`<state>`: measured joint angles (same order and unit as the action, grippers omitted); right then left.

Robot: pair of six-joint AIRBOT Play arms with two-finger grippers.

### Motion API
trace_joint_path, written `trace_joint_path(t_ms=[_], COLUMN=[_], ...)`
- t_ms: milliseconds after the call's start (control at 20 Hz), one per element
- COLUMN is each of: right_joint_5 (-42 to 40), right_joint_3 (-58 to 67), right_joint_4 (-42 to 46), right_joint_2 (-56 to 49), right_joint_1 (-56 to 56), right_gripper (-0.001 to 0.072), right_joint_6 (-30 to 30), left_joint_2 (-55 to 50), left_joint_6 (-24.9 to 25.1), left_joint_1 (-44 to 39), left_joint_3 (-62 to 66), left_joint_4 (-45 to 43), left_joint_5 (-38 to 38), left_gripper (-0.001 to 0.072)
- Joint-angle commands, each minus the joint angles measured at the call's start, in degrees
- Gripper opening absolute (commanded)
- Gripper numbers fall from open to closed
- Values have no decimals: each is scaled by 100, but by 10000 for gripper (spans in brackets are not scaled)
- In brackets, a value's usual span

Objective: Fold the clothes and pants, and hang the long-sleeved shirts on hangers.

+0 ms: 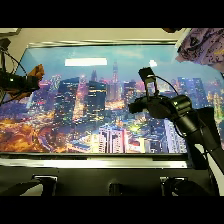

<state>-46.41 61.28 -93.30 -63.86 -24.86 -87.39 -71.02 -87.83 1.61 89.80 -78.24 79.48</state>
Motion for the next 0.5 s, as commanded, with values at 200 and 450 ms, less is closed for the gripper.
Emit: trace_joint_path(t_ms=[200,450], right_joint_5=[2,0], right_joint_3=[7,7], right_joint_4=[0,-4], right_joint_2=[4,4], right_joint_1=[-4,-4], right_gripper=[33,33], right_joint_6=[15,15], left_joint_2=[2,0], left_joint_6=[0,2], left_joint_1=[-2,-2], left_joint_3=[-2,-2], left_joint_4=[-2,-2], left_joint_5=[-4,-94], left_gripper=[19,19])
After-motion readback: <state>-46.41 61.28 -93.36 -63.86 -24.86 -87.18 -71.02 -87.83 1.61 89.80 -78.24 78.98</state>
